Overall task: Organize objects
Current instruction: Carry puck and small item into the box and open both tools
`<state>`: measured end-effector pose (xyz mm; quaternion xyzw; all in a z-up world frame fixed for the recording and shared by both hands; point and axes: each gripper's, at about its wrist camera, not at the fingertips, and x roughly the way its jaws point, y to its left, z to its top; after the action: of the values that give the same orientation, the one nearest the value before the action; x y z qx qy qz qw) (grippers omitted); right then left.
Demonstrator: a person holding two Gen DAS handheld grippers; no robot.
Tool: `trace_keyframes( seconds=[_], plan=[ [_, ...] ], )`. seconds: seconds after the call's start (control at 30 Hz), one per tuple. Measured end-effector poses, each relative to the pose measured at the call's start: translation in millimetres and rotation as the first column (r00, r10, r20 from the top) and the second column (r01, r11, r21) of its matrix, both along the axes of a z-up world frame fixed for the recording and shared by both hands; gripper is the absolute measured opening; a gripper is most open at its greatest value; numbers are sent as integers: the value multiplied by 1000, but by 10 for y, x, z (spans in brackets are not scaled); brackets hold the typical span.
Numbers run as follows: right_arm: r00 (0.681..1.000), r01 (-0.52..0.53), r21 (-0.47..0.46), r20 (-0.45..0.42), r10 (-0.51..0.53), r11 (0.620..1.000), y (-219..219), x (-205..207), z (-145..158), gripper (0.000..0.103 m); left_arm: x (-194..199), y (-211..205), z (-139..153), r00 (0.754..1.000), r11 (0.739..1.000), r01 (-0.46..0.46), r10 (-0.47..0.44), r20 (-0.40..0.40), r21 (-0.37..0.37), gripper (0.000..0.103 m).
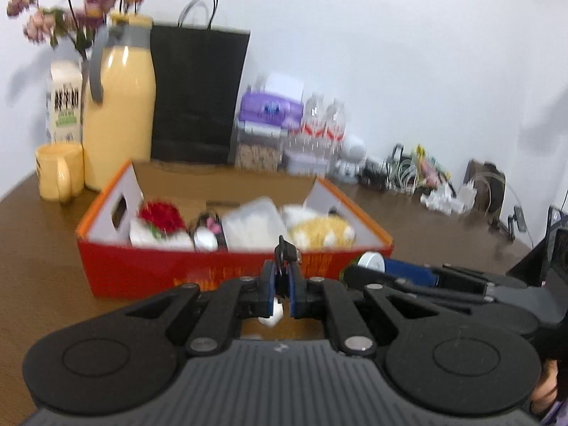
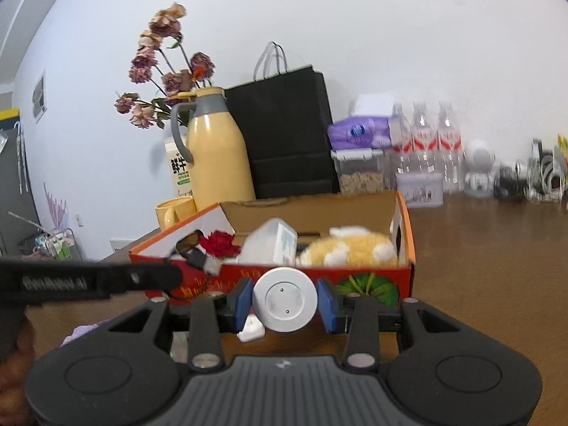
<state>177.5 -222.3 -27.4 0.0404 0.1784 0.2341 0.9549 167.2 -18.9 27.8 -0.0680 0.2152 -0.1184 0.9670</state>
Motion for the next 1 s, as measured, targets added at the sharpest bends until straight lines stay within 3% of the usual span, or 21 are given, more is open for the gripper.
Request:
trace_keyframes(
  seconds=[0.17, 0.37, 0.53, 0.67, 0.9, 0.97, 1.0],
  plan=[
    [998, 3, -41, 69, -1, 999, 127, 123, 264, 38, 70, 46, 293, 997, 999, -35, 33, 76, 24, 8],
    [994, 50, -86, 105, -41, 995, 343, 593, 473, 38, 476, 126, 442, 993, 996, -84, 83, 83, 15, 8],
    [988, 139, -58, 80, -134, 989, 442, 1053, 369, 38, 923, 241, 330, 983, 984, -178, 178, 51, -18, 8],
    [989, 146, -86, 48, -142, 986, 429, 1182, 175, 38, 1110, 342, 131, 979, 979, -204, 205, -4, 12, 8],
    [992, 126, -99, 16, -125, 987, 433, 1212, 63, 39, 1122, 299, 10, 973, 970, -231, 232, -5, 81, 8],
    [992, 122, -101, 19, -121, 987, 437, 1185, 53, 41, 1081, 267, 8, 967, 962, -255, 254, 15, 99, 10],
    [993, 122, -104, 21, -120, 987, 438, 1169, 61, 45, 1067, 262, 11, 964, 959, -265, 263, 24, 106, 17]
  ],
)
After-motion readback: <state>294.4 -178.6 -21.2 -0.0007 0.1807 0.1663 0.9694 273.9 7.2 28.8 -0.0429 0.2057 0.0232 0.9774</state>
